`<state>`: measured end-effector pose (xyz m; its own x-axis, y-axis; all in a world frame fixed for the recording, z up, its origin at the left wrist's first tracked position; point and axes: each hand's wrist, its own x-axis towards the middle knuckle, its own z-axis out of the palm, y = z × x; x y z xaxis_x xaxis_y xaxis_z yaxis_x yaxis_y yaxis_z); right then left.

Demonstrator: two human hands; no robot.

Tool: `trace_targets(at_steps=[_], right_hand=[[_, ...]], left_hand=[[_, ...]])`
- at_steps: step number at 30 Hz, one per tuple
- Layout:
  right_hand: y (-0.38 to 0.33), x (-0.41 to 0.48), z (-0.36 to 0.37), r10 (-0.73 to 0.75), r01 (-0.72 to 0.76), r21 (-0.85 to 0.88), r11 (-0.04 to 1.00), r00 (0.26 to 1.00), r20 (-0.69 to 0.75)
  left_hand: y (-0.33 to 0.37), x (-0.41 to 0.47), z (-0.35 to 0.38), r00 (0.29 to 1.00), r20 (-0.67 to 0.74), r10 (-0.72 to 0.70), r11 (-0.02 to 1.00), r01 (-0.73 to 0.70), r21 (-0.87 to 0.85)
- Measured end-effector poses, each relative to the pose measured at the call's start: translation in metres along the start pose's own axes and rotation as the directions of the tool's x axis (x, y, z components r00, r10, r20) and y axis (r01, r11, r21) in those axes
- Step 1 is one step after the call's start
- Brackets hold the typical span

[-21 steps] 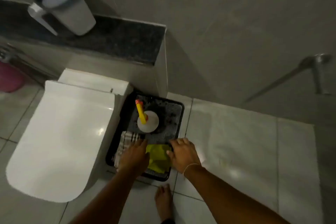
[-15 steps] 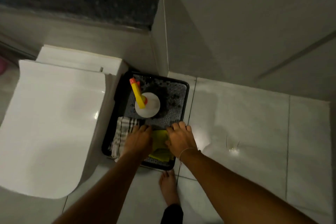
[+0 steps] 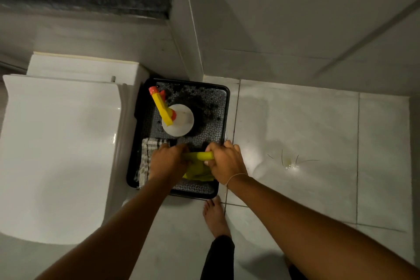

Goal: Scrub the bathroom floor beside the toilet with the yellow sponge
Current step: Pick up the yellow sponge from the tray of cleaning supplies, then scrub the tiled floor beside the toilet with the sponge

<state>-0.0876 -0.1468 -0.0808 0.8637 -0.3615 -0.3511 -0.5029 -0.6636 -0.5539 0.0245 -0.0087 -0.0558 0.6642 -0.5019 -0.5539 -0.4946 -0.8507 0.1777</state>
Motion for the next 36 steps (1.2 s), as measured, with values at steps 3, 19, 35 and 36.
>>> trace_targets(at_steps=[3,19,35,36], right_hand=[[0.004,-0.012,-0.039,0.068,-0.071,0.130,0.989,0.997,0.029],[0.263,-0.158,-0.077,0.379,-0.520,0.850,0.082,0.805,0.456],[0.489,-0.122,0.195,0.397,-0.432,-0.198,0.880,0.897,-0.194],[0.498,-0.130,0.203,0.299,-0.335,-0.265,0.904,0.939,-0.167]], left_hand=[[0.020,-0.010,-0.031,0.999,-0.009,0.044,0.992,-0.045,-0.120],[0.269,0.007,0.153,0.891,0.341,0.299,0.761,-0.007,-0.649],[0.181,0.222,0.391,0.918,-0.144,0.370,0.919,-0.339,0.201],[0.177,0.233,0.398,0.907,-0.165,0.387,0.913,-0.354,0.202]])
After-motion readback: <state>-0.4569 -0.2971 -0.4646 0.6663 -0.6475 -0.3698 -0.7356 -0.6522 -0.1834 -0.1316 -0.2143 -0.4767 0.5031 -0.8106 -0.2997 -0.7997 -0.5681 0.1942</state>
